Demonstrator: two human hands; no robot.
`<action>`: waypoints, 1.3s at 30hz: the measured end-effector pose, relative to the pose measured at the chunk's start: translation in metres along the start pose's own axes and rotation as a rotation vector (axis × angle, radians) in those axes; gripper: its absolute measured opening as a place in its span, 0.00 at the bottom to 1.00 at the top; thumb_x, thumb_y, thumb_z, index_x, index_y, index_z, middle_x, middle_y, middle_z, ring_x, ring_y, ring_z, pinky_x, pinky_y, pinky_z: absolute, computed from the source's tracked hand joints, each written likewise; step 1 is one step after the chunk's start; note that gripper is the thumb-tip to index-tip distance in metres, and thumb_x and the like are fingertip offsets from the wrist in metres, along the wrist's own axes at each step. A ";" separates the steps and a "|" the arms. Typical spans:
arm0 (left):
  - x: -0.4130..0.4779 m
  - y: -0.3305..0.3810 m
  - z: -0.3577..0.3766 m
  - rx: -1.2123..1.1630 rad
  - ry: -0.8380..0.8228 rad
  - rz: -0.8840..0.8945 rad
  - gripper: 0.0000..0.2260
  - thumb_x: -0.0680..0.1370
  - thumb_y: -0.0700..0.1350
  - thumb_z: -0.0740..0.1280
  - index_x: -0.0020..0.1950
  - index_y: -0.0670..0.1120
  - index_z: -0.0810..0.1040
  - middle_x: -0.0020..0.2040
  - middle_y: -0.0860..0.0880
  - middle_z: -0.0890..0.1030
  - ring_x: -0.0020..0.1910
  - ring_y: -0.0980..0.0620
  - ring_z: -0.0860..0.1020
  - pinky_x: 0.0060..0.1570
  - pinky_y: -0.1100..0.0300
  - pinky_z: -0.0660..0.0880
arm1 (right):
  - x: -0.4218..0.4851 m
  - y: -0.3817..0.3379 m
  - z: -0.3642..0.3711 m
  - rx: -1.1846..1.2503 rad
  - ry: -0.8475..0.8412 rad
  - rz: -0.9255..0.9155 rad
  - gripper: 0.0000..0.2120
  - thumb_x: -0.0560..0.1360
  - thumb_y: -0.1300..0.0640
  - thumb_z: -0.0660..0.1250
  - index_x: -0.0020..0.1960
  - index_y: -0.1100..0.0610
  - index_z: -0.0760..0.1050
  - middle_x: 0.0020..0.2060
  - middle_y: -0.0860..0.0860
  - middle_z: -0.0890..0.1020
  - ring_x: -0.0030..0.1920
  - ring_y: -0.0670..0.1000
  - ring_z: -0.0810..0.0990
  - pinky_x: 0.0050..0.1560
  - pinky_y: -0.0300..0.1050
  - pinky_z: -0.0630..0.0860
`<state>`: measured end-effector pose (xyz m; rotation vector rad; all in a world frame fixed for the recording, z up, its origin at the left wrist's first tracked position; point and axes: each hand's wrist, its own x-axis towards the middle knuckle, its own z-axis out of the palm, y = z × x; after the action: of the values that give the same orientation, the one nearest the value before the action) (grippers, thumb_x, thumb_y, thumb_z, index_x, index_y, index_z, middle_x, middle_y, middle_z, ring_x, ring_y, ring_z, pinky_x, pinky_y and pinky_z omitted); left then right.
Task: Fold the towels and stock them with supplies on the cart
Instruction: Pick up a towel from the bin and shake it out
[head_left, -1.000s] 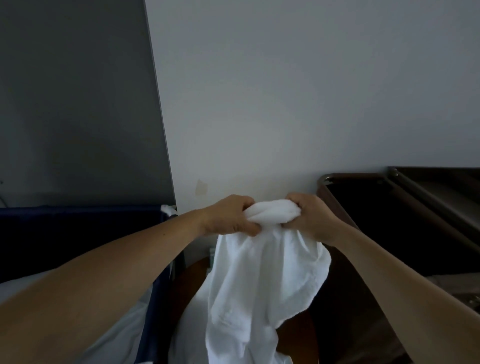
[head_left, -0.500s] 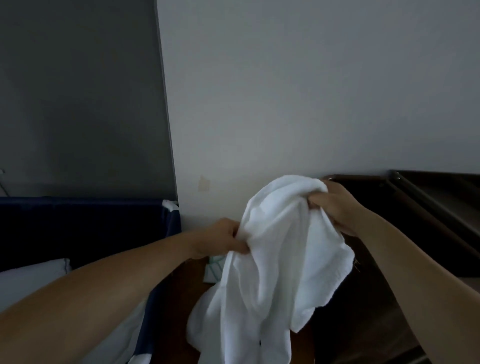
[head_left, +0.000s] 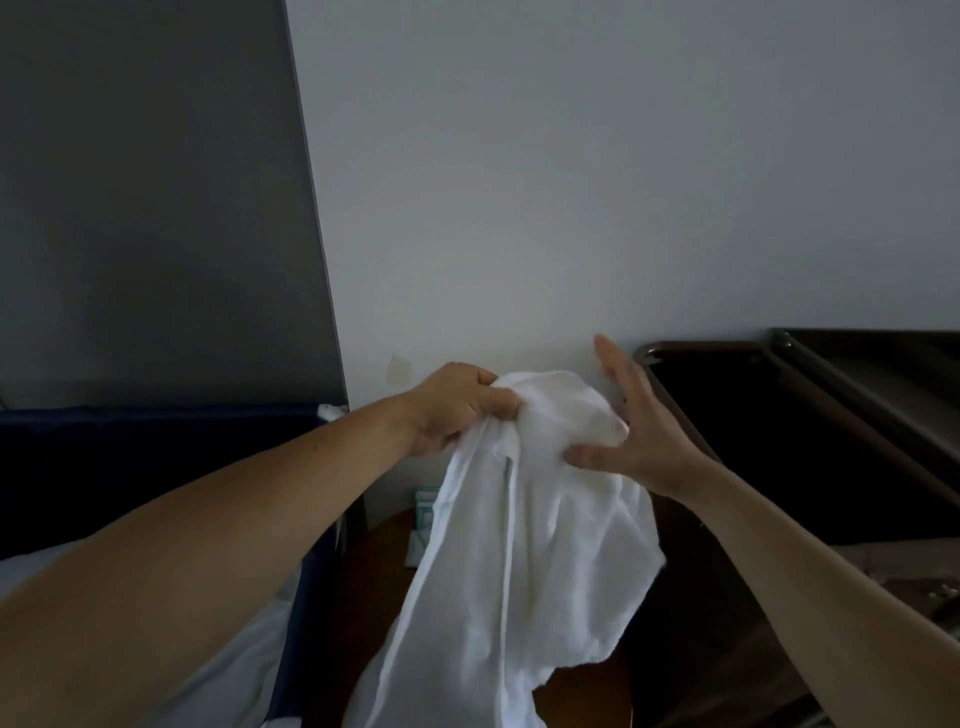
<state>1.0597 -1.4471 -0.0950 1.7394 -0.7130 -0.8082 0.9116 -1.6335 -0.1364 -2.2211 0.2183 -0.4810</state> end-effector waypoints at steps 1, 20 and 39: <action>0.001 0.000 0.000 -0.056 -0.012 -0.032 0.09 0.74 0.32 0.67 0.53 0.31 0.79 0.46 0.36 0.81 0.42 0.42 0.80 0.41 0.54 0.80 | -0.001 -0.003 0.003 0.023 -0.016 -0.046 0.48 0.56 0.33 0.80 0.68 0.21 0.56 0.70 0.32 0.65 0.71 0.37 0.66 0.66 0.40 0.69; 0.012 -0.036 -0.007 -0.068 0.157 -0.131 0.13 0.80 0.39 0.66 0.57 0.29 0.77 0.55 0.32 0.80 0.46 0.43 0.78 0.47 0.52 0.76 | -0.012 0.006 0.052 -0.532 0.269 -0.505 0.09 0.70 0.58 0.78 0.45 0.54 0.79 0.51 0.50 0.81 0.40 0.49 0.80 0.33 0.40 0.73; 0.011 -0.033 -0.001 0.176 -0.058 -0.027 0.09 0.81 0.41 0.64 0.41 0.40 0.73 0.40 0.41 0.73 0.38 0.48 0.71 0.40 0.57 0.67 | -0.002 -0.033 0.004 0.092 -0.435 0.243 0.13 0.66 0.50 0.71 0.33 0.48 0.65 0.27 0.39 0.70 0.28 0.40 0.67 0.30 0.32 0.65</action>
<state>1.0693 -1.4457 -0.1284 1.8924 -0.8215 -0.8378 0.9115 -1.6094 -0.1142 -2.1133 0.2245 0.1239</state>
